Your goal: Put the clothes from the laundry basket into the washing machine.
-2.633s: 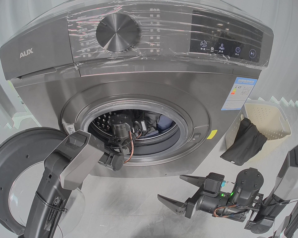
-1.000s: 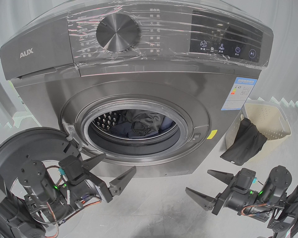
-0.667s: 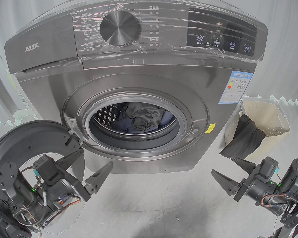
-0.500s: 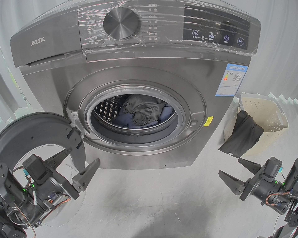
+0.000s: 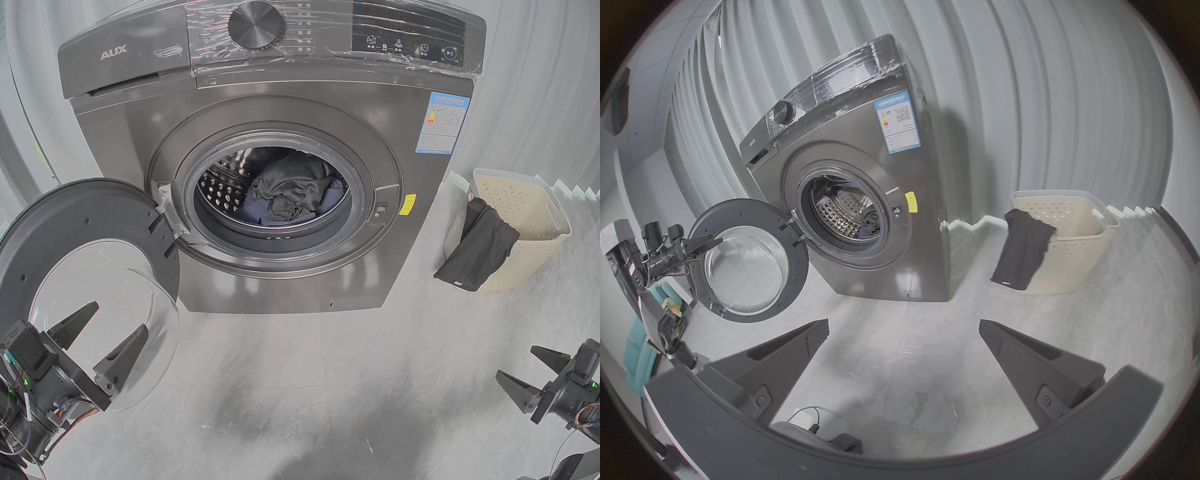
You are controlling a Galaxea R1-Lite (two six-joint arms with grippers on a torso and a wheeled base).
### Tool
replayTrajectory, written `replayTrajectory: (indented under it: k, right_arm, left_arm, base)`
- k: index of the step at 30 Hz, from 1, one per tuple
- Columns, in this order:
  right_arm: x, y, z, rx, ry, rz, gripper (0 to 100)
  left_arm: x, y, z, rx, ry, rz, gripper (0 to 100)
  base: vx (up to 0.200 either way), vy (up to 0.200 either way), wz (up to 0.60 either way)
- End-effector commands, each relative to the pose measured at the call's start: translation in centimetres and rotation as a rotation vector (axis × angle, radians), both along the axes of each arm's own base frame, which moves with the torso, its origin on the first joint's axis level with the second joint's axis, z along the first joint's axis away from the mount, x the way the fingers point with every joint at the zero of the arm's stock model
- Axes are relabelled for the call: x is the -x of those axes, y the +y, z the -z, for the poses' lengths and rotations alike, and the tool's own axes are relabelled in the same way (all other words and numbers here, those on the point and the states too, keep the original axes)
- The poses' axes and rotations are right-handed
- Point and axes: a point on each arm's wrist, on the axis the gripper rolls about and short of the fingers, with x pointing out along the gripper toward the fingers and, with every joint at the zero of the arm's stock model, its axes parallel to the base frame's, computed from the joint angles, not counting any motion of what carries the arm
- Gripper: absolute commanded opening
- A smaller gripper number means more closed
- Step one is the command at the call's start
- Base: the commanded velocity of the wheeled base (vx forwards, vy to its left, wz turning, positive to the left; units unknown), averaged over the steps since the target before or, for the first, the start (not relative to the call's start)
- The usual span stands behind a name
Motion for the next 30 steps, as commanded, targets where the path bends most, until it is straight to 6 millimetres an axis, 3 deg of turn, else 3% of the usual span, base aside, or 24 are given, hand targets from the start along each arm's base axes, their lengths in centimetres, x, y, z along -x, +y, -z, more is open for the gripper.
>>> replayTrajectory:
  k: [1, 7, 8, 12, 20, 24, 27, 30]
  right_arm:
    - [5.1, -3.4, 0.5, 0.000, -0.144, 0.157, 100]
    - [7.3, -4.2, 1.8, 0.018, -0.171, 0.249, 100]
    - [8.3, -4.4, 2.7, 0.026, -0.172, 0.275, 100]
    - [10.0, -4.5, 4.3, 0.022, -0.191, 0.291, 100]
    - [10.4, -4.2, 4.4, 0.046, -0.236, 0.371, 100]
    - [10.7, -4.2, 4.5, 0.080, -0.274, 0.362, 100]
    - [10.7, -4.3, 4.6, 0.132, -0.280, 0.425, 100]
    - [10.7, -4.3, 4.6, 0.135, -0.282, 0.423, 100]
  left_arm:
    - [3.8, 2.3, -0.1, -0.002, -0.060, -0.028, 100]
    - [5.8, 3.8, 1.1, -0.028, -0.018, -0.120, 100]
    - [7.0, 4.4, 1.7, -0.019, -0.018, -0.140, 100]
    - [8.2, 5.1, 3.1, -0.023, 0.044, -0.239, 100]
    - [10.9, 5.6, 5.4, -0.024, 0.038, -0.309, 100]
    - [12.5, 5.3, 7.6, -0.039, 0.055, -0.344, 100]
    - [12.6, 5.1, 7.5, -0.050, 0.049, -0.299, 100]
    - [12.6, 5.3, 7.6, -0.115, 0.033, -0.394, 100]
  base:
    - [-0.200, 0.000, 0.00]
    - [-0.033, 0.000, 0.00]
    - [0.000, 0.000, 0.00]
    - [0.000, -0.050, 0.00]
    - [0.000, -0.200, 0.00]
    - [0.000, 0.000, 0.00]
    - [0.000, 0.000, 0.00]
    - [0.000, 0.000, 0.00]
